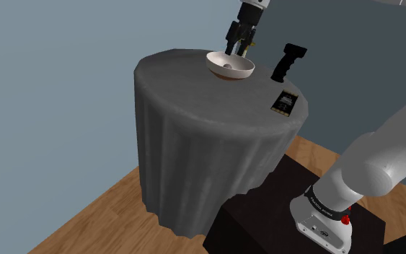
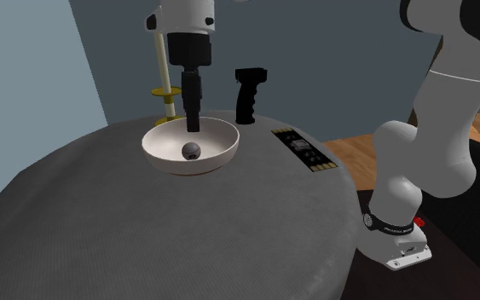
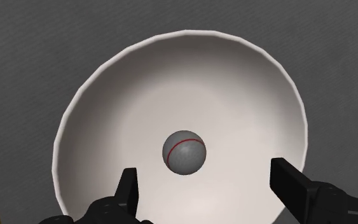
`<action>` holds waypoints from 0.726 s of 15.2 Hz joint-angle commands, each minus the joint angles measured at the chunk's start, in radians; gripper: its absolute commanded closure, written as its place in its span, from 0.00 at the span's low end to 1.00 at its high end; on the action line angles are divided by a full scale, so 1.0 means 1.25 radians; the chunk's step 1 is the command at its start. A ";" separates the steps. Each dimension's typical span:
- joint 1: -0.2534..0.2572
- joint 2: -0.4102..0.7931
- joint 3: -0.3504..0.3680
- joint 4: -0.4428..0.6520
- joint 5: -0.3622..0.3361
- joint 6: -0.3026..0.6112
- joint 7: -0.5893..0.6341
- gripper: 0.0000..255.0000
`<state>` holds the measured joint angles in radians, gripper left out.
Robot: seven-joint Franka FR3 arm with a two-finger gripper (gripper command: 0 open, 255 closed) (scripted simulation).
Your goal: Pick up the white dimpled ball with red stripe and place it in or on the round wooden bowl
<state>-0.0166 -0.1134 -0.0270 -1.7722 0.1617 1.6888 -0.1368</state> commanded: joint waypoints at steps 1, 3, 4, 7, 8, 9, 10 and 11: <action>-0.002 0.008 -0.003 0.051 -0.001 -0.044 0.002 0.00; -0.005 0.019 -0.007 0.112 -0.001 -0.094 0.003 0.00; -0.005 0.019 -0.007 0.112 -0.001 -0.094 0.003 0.00; -0.005 0.019 -0.007 0.112 -0.001 -0.094 0.003 0.00; -0.005 0.019 -0.007 0.112 -0.001 -0.094 0.003 0.00; -0.005 0.019 -0.007 0.112 -0.001 -0.094 0.003 0.00; -0.005 0.019 -0.007 0.112 -0.001 -0.094 0.003 0.00; -0.005 0.019 -0.007 0.112 -0.001 -0.094 0.003 0.00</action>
